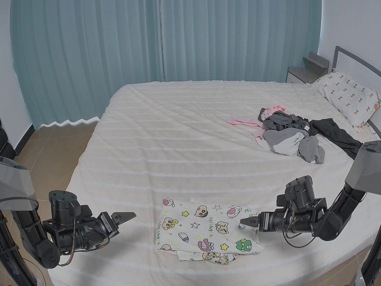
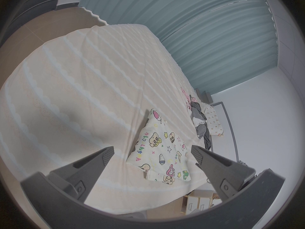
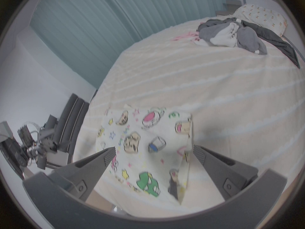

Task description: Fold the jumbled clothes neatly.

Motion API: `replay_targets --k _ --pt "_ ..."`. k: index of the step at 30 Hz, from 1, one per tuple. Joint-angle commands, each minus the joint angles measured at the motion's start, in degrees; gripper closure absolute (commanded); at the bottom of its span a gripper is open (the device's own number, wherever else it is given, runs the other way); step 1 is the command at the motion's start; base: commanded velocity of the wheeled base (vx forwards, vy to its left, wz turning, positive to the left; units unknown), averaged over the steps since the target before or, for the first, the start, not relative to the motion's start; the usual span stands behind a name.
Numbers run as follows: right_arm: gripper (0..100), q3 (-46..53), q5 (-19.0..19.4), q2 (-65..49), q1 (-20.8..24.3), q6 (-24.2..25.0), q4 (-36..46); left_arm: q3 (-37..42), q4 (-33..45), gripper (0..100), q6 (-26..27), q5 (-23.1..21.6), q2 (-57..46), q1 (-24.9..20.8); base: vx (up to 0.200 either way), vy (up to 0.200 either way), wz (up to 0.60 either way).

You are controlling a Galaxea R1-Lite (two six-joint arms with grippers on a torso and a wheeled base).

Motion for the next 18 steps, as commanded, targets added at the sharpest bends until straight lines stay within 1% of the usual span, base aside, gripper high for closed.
replay_targets --k 1,2,3,7,16,17,18 --pt "0 -8.6 -1.9 10.9 -1.6 2.0 0.1 0.2 0.0 0 -0.1 -0.1 0.1 -0.3 0.000 0.000 0.00" --pt "0 -8.6 -1.9 10.9 -1.6 2.0 0.1 0.2 0.0 0 -0.1 -0.1 0.1 -0.3 0.000 0.000 0.00" --pt "0 -11.0 -3.0 14.7 -1.5 1.9 0.6 0.2 0.0 0 -0.1 -0.1 0.1 -0.5 0.000 0.000 0.00" --pt "0 -13.7 -4.9 18.7 -1.4 1.7 2.0 0.2 0.0 0 -0.1 -0.1 0.4 -1.0 0.000 0.000 0.00" --pt "0 -16.0 -5.0 20.1 -1.2 2.0 2.0 0.2 0.0 0 -0.1 -0.1 0.5 -1.0 0.000 0.000 0.00" --pt "100 -16.1 -4.9 20.1 -1.2 2.1 1.7 0.2 0.0 0 -0.1 -0.1 0.5 -0.9 0.000 0.000 0.00" --pt "100 -16.1 -4.9 20.0 -1.4 2.2 1.6 0.2 0.0 0 -0.1 -0.1 0.5 -0.9 0.000 0.000 0.00"
